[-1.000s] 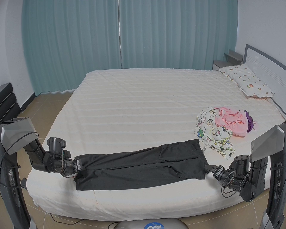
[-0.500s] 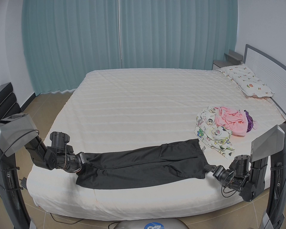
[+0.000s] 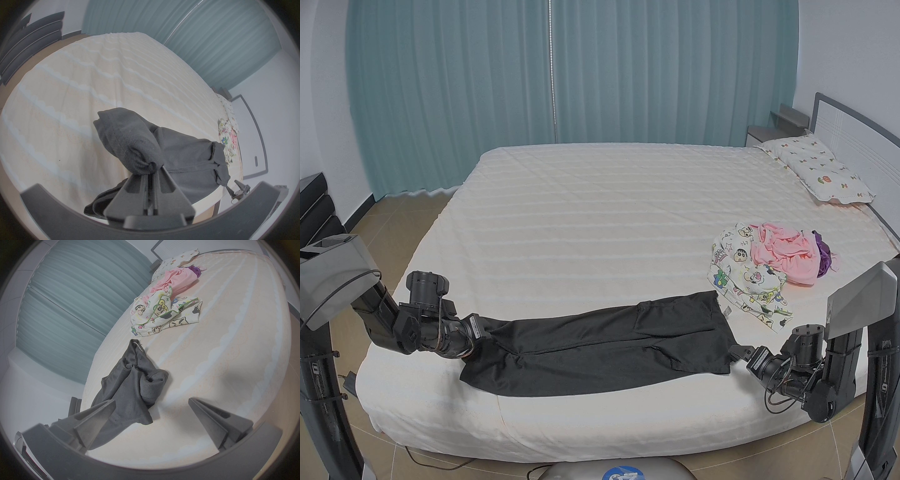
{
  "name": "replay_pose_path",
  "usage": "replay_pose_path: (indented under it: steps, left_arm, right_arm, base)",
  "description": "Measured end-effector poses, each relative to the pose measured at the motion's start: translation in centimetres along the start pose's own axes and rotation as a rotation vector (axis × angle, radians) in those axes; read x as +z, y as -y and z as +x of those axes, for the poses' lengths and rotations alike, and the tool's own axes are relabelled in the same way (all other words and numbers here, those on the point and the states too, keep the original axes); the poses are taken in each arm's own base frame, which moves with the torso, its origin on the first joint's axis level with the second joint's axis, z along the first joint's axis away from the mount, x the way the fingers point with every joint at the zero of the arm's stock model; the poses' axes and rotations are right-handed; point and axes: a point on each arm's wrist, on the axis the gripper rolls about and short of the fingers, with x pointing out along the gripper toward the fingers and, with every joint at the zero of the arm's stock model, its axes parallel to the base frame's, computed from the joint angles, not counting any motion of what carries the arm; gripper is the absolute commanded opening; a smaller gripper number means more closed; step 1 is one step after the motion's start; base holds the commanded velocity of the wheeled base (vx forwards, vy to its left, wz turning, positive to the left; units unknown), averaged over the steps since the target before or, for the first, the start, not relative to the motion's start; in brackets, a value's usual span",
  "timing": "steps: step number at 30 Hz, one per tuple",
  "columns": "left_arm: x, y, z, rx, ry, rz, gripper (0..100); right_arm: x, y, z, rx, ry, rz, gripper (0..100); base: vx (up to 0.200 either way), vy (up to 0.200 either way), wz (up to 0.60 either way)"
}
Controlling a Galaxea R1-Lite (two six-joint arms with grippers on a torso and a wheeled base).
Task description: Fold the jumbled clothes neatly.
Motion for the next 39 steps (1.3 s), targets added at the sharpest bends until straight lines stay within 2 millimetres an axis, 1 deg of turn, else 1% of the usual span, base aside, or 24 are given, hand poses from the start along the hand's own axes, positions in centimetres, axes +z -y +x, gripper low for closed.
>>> replay_pose_path:
  steps: [6,12,19,24,27,31,34,39]
  left_arm:
    - [-0.1,1.2,0.1,-0.009,0.009,0.008,0]
    - [-0.3,1.8,-0.3,-0.014,0.003,0.018,0]
    - [-0.5,2.7,-0.6,0.022,-0.008,0.027,0]
    - [-0.5,3.9,-0.6,0.047,-0.015,0.045,0]
    - [-0.6,4.9,-0.5,0.067,-0.037,0.058,0]
    - [-0.7,7.1,-0.1,0.073,-0.048,0.096,0]
    - [-0.8,8.9,0.5,0.067,-0.039,0.130,0]
    - [-1.6,11.0,1.6,0.065,-0.058,0.158,0]
  right_arm:
    - [0.0,0.0,0.0,0.000,0.000,0.000,100]
    - [0.0,0.0,0.0,0.001,0.001,0.000,100]
    - [0.0,0.0,0.0,0.001,0.001,0.001,100]
    - [0.0,-0.1,0.0,0.002,0.001,0.001,100]
    - [0.0,-0.1,-0.1,0.001,0.001,0.001,100]
    - [0.0,-0.1,-0.1,0.001,0.001,0.001,100]
    - [0.0,-0.1,-0.1,0.002,0.000,0.000,100]
    - [0.0,0.0,-0.1,0.001,-0.001,-0.001,100]
  base:
    - [0.000,-0.200,0.00]
    - [0.000,-0.200,0.00]
    - [0.000,-0.200,0.00]
    - [0.000,-0.200,0.00]
    - [0.000,-0.200,0.00]
    - [0.000,-0.200,0.00]
    - [0.000,-0.200,0.00]
    - [0.000,-0.200,0.00]
